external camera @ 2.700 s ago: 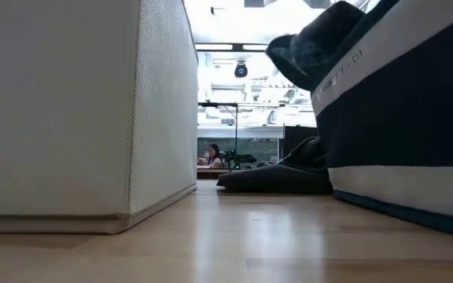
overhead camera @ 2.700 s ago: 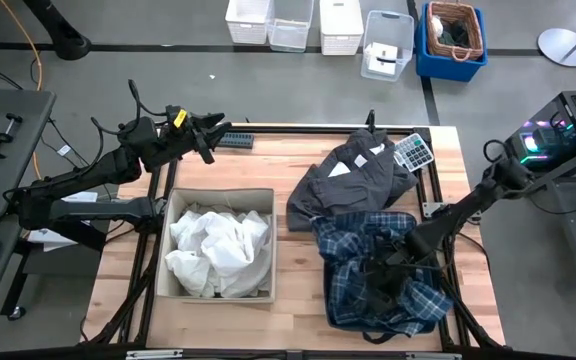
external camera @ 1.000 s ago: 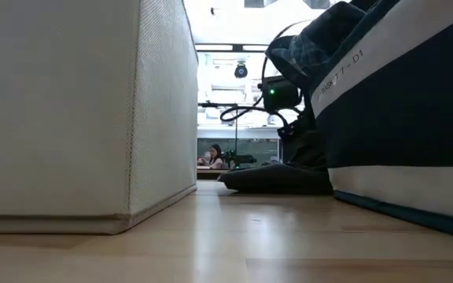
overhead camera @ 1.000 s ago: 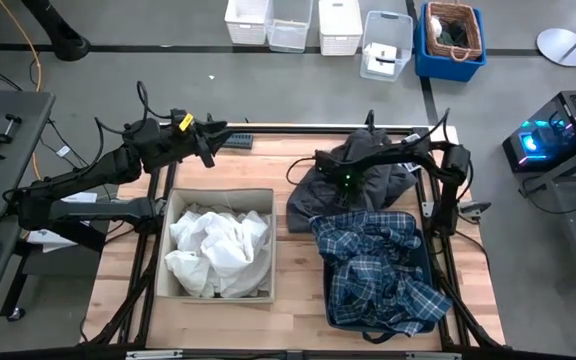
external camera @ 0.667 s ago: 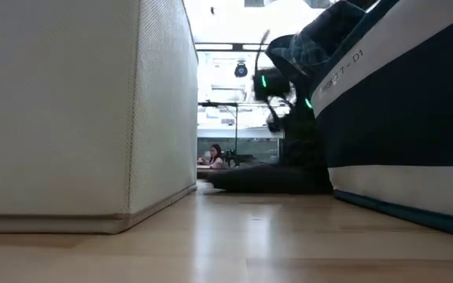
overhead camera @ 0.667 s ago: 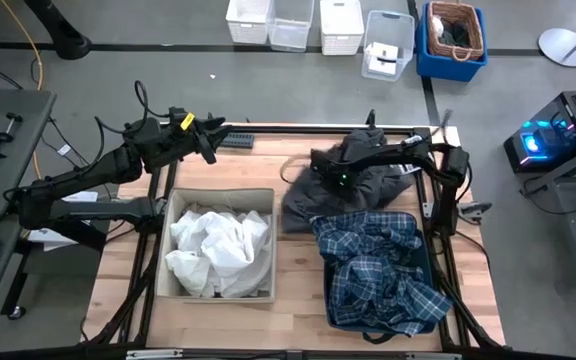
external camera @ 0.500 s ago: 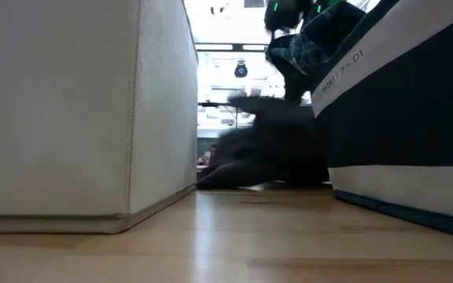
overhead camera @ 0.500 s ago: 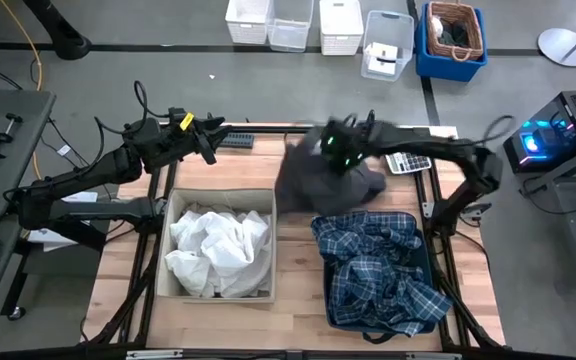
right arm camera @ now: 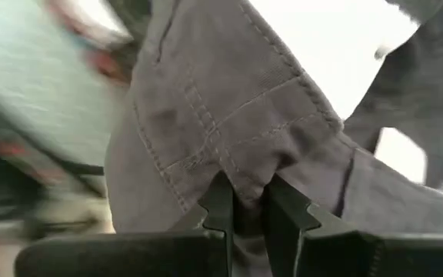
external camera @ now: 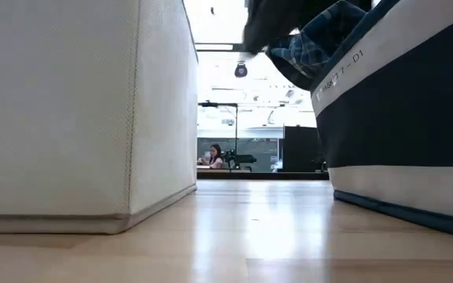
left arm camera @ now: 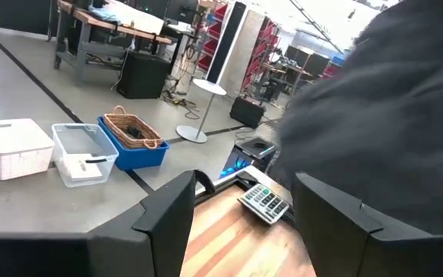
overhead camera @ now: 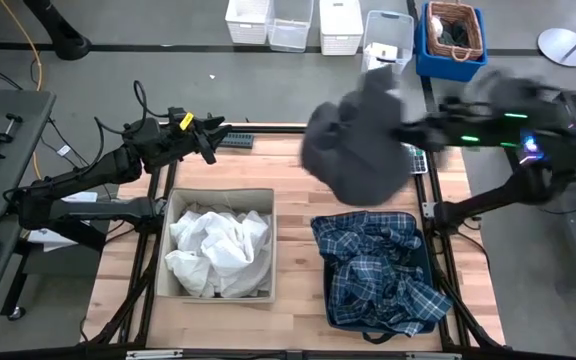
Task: Sort clothes
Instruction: Put the black shorts into the blue laundry bin
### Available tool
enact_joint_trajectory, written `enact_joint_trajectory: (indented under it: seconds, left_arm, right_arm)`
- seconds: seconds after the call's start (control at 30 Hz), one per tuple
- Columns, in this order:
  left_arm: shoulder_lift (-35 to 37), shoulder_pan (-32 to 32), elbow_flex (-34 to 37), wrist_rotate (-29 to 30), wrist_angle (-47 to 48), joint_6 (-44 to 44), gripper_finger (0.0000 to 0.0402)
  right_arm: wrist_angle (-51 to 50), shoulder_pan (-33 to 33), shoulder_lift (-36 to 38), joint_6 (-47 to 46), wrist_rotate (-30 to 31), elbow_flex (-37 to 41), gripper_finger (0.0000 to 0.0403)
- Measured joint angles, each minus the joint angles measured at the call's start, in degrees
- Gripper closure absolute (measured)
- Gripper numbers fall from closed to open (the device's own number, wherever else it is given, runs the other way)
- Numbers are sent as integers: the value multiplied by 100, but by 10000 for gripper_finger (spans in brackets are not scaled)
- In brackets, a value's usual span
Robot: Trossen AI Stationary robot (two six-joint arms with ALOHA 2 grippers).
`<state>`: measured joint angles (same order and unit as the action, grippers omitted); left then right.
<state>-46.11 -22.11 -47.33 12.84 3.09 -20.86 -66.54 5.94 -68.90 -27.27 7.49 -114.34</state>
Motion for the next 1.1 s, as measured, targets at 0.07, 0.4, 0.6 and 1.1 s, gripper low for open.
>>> enact_joint_trajectory:
  seconds: [0.07, 0.4, 0.6, 1.1]
  left_arm:
    - [-2, 0, 0, 32, -8, -2, 197]
    - [-2, 0, 0, 278, -44, -173, 197]
    - [-1, -1, 0, 302, -56, -199, 197]
    - [210, 0, 0, -1401, -607, -203, 197]
  right_arm:
    - [-9, -671, 217, -293, 44, -203, 368]
    - [-939, -3315, 194, -2544, 536, 896, 368]
    - [182, -3731, 223, -3300, -103, 3224, 368]
    - [3997, -3705, 7, -5626, -1725, 7923, 307]
